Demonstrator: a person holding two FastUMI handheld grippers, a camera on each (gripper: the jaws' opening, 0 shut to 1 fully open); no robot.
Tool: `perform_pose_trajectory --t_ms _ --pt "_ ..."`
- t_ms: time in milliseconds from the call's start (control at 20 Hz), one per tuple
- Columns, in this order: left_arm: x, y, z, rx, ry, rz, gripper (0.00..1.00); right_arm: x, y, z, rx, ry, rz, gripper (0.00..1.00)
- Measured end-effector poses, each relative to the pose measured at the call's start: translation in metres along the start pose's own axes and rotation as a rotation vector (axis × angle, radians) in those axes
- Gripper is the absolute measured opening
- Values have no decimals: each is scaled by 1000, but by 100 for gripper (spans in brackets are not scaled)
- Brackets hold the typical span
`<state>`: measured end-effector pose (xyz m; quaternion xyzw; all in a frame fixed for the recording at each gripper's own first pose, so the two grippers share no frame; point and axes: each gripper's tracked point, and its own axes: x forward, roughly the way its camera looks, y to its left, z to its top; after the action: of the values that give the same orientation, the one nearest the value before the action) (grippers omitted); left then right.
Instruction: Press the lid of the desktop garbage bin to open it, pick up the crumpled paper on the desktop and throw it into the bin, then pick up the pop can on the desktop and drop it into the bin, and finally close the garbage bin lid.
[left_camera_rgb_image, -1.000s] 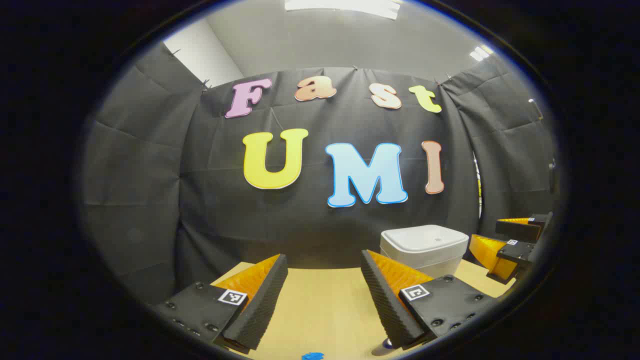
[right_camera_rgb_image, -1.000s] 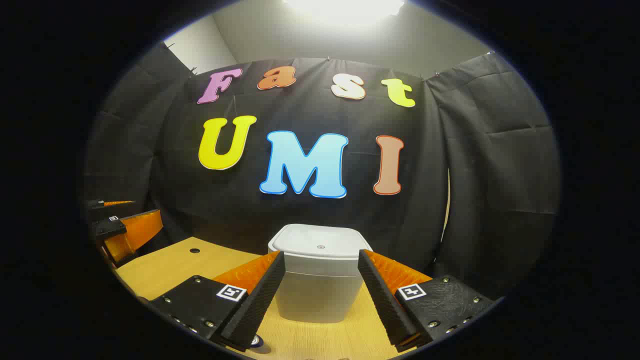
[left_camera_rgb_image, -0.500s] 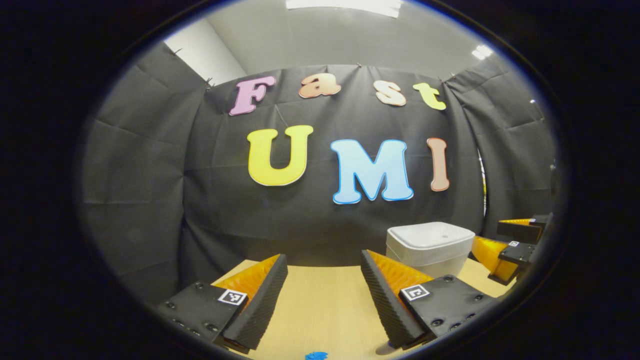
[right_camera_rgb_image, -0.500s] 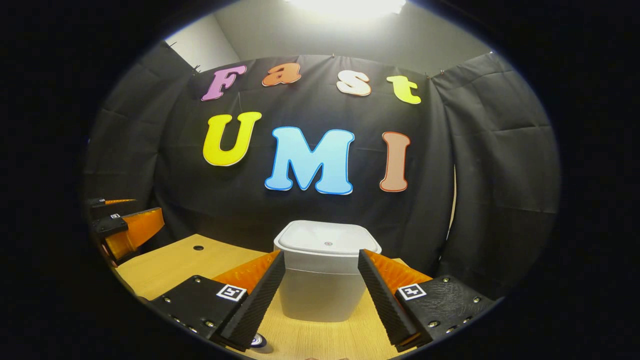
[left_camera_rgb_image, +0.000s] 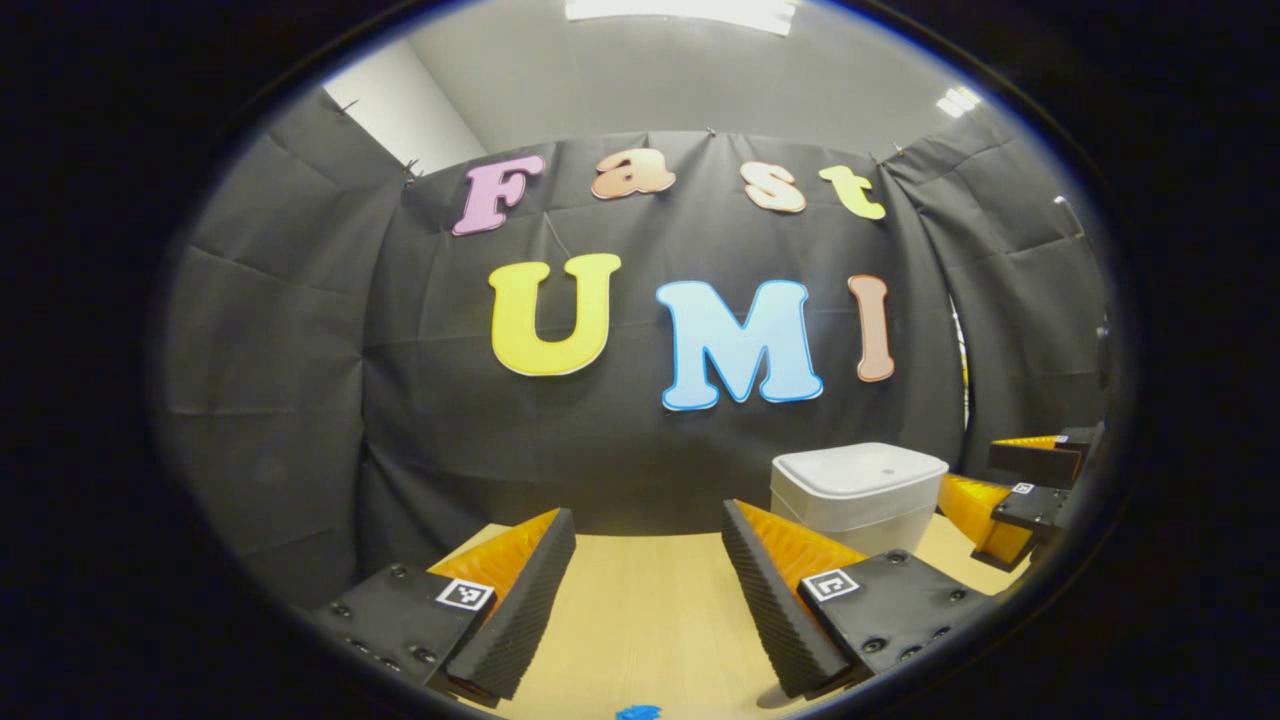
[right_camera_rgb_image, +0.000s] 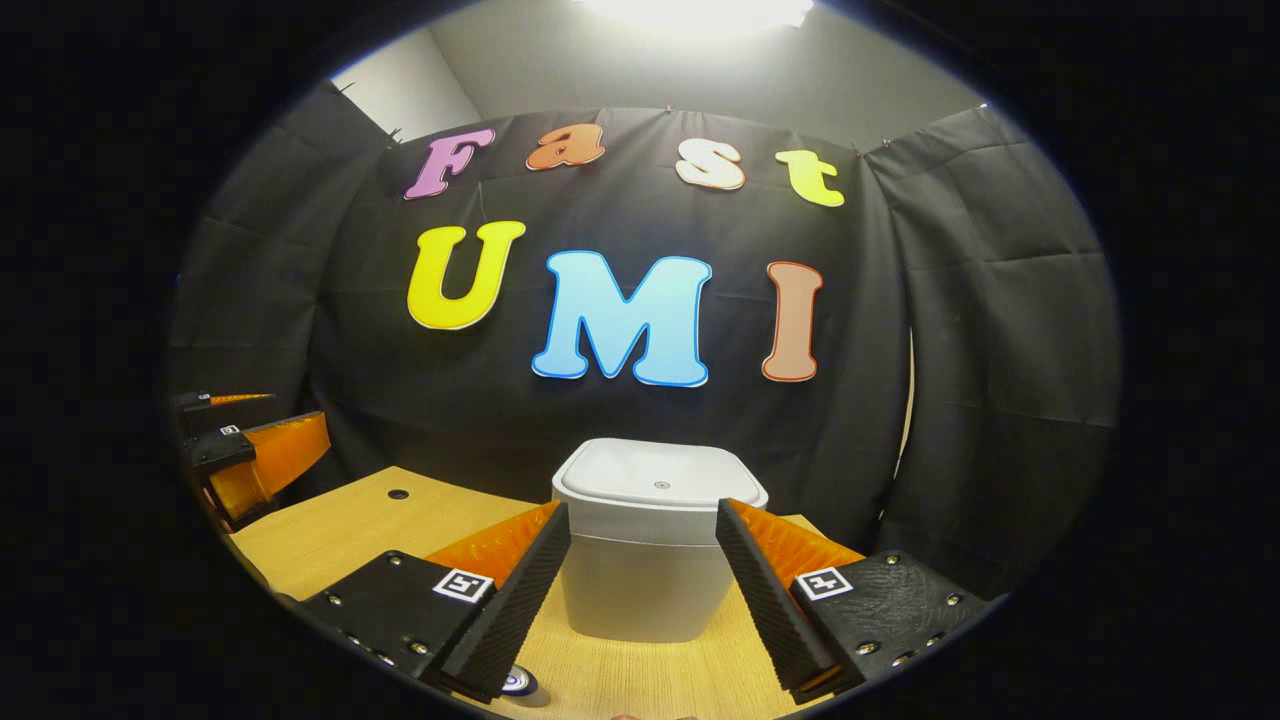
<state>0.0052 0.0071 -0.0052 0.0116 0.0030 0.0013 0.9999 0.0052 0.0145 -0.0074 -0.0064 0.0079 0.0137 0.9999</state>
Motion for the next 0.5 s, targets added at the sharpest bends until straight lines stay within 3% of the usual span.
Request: perform_pose_trajectory --t_ms 100,200,250,300,350,500 --pt "2 0 2 3 -4 -4 100 -1 2 0 2 1 6 94" --pt "2 -1 1 2 -4 -6 96 0 4 1 5 1 14 94" --pt "2 -2 0 0 -2 -9 100 0 3 1 3 0 9 94" --pt "3 -2 -1 -4 2 -12 96 1 3 1 1 -1 8 84" --pt "2 -3 -2 -6 5 -15 100 0 5 1 2 -1 11 72" --pt "4 -4 -1 -9 4 -15 96 1 6 -1 22 10 16 58"
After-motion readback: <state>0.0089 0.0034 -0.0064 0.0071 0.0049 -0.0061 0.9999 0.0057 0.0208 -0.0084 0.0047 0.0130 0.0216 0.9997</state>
